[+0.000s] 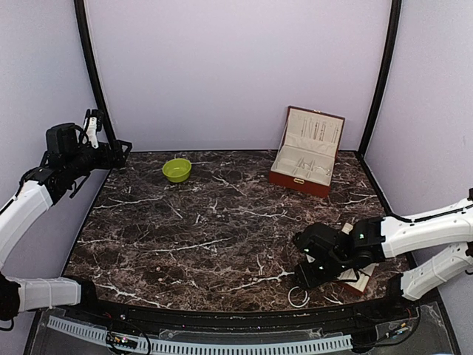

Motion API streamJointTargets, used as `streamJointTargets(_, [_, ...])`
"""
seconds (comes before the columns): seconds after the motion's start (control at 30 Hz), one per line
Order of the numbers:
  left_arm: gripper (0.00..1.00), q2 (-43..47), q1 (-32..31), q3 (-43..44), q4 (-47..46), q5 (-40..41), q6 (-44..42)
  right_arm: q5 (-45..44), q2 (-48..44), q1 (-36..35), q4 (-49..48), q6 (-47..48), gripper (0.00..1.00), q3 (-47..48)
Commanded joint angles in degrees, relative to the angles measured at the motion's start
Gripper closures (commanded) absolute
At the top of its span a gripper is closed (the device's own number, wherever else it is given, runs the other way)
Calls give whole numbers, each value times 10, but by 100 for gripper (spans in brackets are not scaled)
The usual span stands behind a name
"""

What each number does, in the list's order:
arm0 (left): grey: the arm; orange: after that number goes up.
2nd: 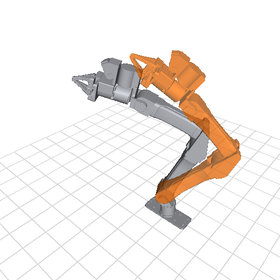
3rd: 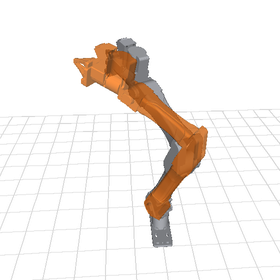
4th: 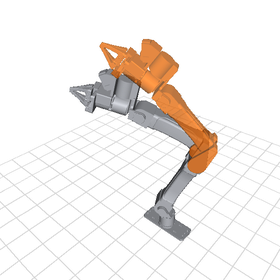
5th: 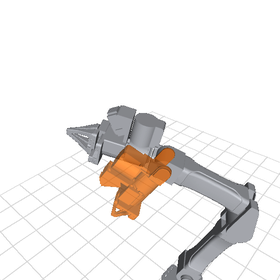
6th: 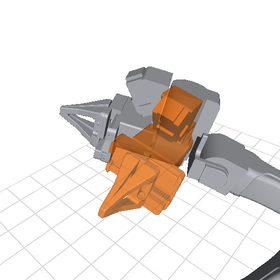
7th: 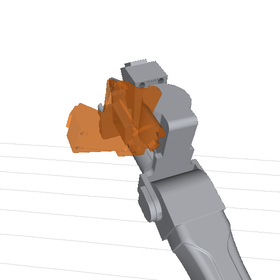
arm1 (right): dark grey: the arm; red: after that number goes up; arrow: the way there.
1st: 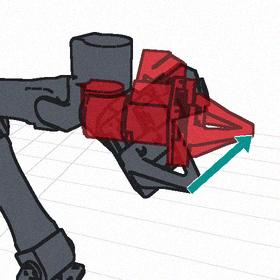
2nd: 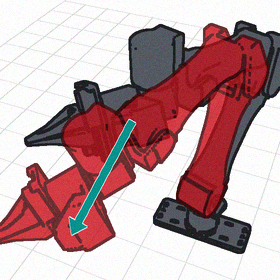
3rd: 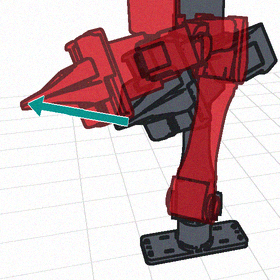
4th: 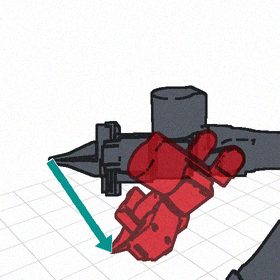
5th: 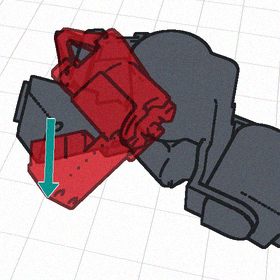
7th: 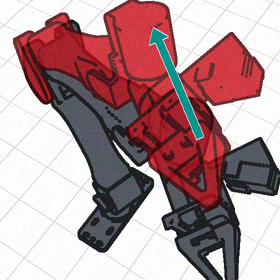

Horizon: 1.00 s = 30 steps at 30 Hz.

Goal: Organize the mixed jewelry
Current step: Pick up the bangle from the center of the board.

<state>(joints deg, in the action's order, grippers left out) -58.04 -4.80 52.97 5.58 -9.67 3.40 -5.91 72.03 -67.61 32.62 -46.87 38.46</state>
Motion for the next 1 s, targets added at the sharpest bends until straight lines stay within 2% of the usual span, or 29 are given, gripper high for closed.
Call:
streamJointTargets(0.0, [1,13,-2,-10,-19,7,3,-33,0,-36,48,-47,58,-4])
streamJointTargets(0.5, [1,24,-2,-19,-29,24,5,-52,62,-81,26,-76,74,0])
streamJointTargets(0.97, [1,25,-2,-19,-31,25,6,-72,89,-84,31,-90,81,0])
